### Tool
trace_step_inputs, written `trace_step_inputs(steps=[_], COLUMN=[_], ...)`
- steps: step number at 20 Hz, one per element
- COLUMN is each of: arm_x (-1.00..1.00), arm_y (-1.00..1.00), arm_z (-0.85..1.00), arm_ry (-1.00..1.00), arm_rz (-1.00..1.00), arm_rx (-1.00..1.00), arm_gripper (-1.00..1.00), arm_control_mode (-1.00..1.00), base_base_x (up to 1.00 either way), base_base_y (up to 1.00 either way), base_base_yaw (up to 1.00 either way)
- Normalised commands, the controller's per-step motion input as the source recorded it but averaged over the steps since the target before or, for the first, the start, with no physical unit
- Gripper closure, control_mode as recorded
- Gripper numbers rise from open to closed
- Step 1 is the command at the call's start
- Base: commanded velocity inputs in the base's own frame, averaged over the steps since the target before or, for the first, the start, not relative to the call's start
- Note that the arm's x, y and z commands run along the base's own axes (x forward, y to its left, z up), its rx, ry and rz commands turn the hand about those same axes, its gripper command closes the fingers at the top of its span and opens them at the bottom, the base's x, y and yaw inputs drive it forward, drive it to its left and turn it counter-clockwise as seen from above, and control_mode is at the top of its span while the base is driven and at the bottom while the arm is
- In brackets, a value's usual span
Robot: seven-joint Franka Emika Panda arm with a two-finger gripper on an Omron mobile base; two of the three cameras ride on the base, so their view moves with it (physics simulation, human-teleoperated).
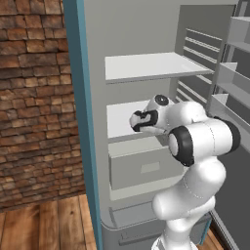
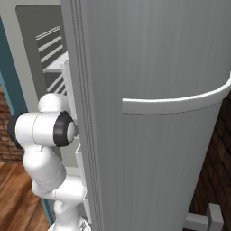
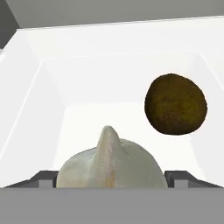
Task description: Retrieve the bottle and the shaker from the cabinet and place them next to the mixing bowl on the counter. Then add garlic from the fridge to the mixing bowl.
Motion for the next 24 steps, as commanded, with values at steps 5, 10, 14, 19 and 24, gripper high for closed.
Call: trace_step_inputs(steps=[5,10,14,19,24], arm_x=[-0.73,-0.78,-0.69,-0.71,-0.42], arm_y=[-0.06,-0.01,0.00,-0.01,-0.04], arm_z=[0.23,0.16,0.26,0.20,0.35], arm_ry=[0.00,0.02,0.10,0.12,0.20], arm_rz=[0.00,0.00,-0.01,0.00,0.00], arm_rx=[0.00,0.00,0.00,0.00,0.00], arm_gripper=[1.00,1.00,1.00,1.00,1.00], arm_control_mode=[-1.00,-1.00,-1.00,-1.00,-1.00], base_base_x=[0.00,0.00,0.00,0.00,0.00], base_base_y=[0.00,0.00,0.00,0.00,0.00], base_base_yaw=[0.00,0.00,0.00,0.00,0.00])
